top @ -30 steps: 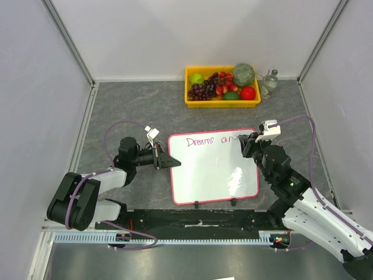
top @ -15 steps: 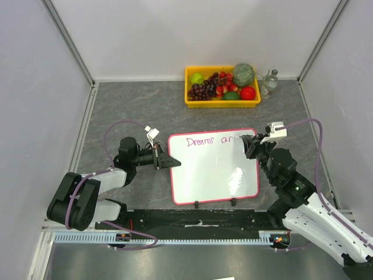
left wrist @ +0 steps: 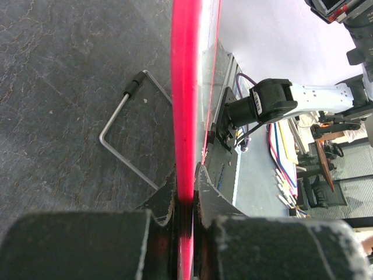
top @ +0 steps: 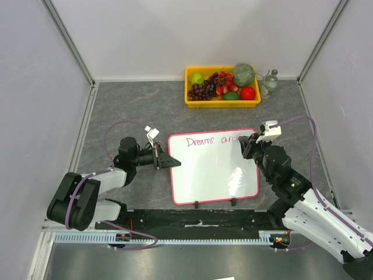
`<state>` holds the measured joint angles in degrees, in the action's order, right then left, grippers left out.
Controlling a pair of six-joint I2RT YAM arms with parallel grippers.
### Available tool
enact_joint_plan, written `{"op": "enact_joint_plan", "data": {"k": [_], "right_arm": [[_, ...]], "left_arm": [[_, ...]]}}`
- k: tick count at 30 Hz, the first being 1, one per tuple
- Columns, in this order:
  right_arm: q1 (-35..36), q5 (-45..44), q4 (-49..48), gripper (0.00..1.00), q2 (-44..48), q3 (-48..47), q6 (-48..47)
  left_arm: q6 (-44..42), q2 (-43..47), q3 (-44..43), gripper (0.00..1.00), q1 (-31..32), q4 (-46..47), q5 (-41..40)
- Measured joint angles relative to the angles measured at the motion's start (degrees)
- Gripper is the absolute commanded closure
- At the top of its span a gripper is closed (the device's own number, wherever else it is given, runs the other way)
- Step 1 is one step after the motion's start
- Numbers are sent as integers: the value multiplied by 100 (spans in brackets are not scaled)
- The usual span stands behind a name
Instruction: Write a sentence on the whiteboard
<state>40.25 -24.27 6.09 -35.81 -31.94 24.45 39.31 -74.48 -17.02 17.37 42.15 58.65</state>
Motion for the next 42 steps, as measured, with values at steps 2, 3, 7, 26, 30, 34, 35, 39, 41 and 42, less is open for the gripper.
{"op": "enact_joint_plan", "data": {"k": [2, 3, 7, 26, 30, 34, 35, 39, 41, 42], "right_arm": [[0, -2, 0, 100, 2, 7, 2], [0, -4, 0, 100, 2, 9, 2], [0, -24, 9, 100, 20, 11, 2], [2, -413, 122, 100, 11, 20, -46], [2, -433, 33, 100, -57, 15, -46], [2, -428, -44, 100, -94, 0, -44], [2, -422, -50, 100, -98, -2, -44], [2, -380, -111, 100, -140, -4, -44], [2, -337, -149, 100, -168, -4, -42], [2, -302, -166, 100, -179, -4, -39]], "left_arm": [[0, 0, 0, 98, 0, 0, 0], [2, 0, 0, 98, 0, 0, 0], [0, 0, 0, 98, 0, 0, 0], [2, -7, 0, 98, 0, -2, -2], [4, -15, 0, 98, 0, -2, -2], [2, -15, 0, 98, 0, -2, -2], [2, -15, 0, 98, 0, 0, -2], [2, -17, 0, 98, 0, -2, -2], [2, -17, 0, 98, 0, -2, 0], [2, -17, 0, 98, 0, -2, 0]]}}
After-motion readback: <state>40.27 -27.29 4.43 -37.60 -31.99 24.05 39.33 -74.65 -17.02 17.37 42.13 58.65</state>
